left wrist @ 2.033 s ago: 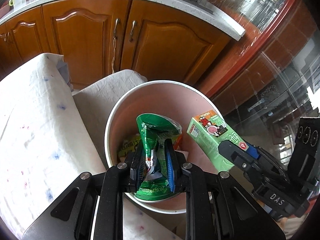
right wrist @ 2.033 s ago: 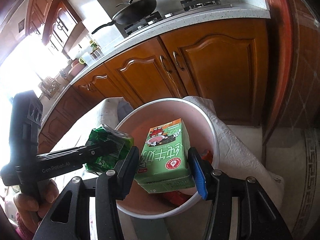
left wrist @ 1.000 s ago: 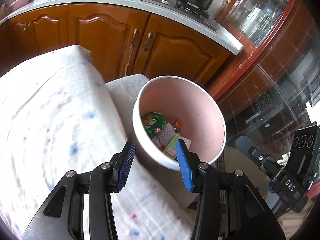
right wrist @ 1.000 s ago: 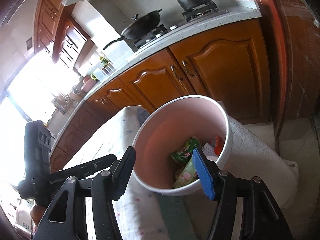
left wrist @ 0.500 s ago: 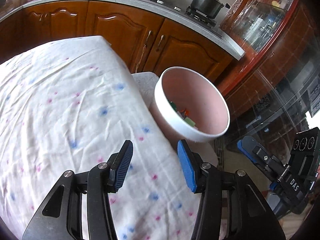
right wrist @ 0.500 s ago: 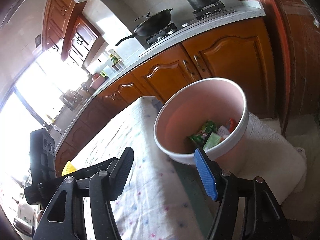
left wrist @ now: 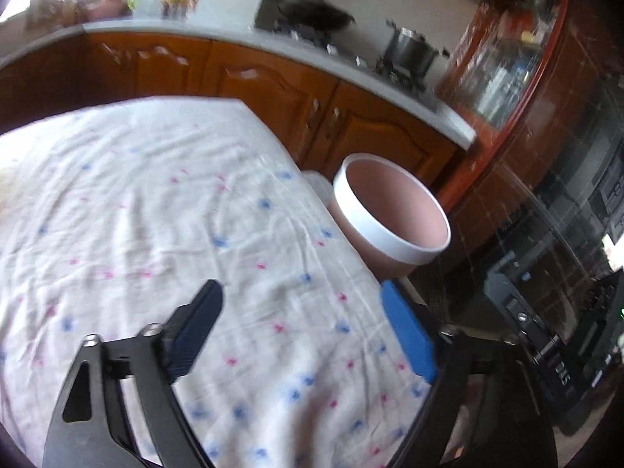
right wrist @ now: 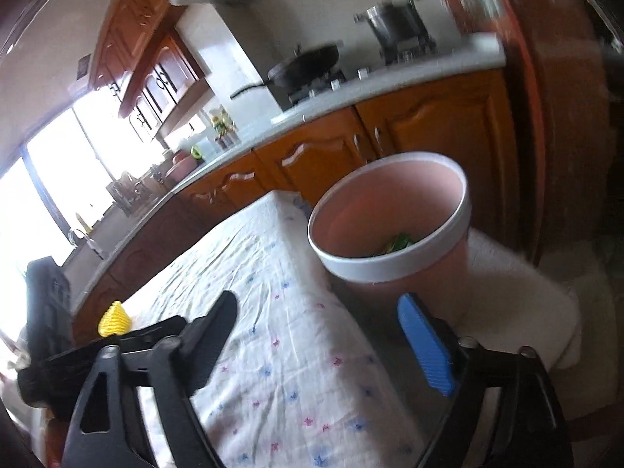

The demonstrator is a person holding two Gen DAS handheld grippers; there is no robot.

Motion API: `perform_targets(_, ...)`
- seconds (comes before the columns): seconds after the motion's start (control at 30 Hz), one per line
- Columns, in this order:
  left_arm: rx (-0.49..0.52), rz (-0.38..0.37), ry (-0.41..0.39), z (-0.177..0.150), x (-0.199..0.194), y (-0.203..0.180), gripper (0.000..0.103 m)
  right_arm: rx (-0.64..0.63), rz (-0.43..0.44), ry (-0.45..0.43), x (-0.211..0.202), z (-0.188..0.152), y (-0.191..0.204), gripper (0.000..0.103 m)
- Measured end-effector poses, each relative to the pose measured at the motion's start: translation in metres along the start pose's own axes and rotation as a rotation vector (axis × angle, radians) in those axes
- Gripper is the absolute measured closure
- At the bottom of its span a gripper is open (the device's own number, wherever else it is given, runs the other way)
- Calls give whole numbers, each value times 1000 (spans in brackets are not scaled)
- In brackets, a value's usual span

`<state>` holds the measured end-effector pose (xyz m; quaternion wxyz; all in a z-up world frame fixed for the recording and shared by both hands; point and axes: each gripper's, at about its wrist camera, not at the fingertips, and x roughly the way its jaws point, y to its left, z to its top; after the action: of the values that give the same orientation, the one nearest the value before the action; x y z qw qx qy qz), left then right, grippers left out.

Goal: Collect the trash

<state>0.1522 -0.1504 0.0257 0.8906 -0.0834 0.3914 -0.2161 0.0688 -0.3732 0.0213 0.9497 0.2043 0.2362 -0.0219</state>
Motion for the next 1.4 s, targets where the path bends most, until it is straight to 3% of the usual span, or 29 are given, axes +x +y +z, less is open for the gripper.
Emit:
perform_targets(0.1, 15, 31, -86, -11, -18, 4, 6, -83, -51, -126, -23, -12, 14, 0)
perform_targets(0.2, 37, 61, -151, -21, -34, 7, 6, -134, -66, -177, -35, -20, 24, 0)
perform_targets(0.67, 141, 176, -319, -53, -81, -4, 0, -217, -46, -226, -57, -29, 46, 0)
perform_targets(0.93, 144, 226, -361, -75, -91, -5, 0, -251, -52, -294, -68, -36, 60, 0)
perform_targets(1.4, 137, 278, -345, -88, -90, 0, 0, -231, -41, -238, -55, -58, 52, 0)
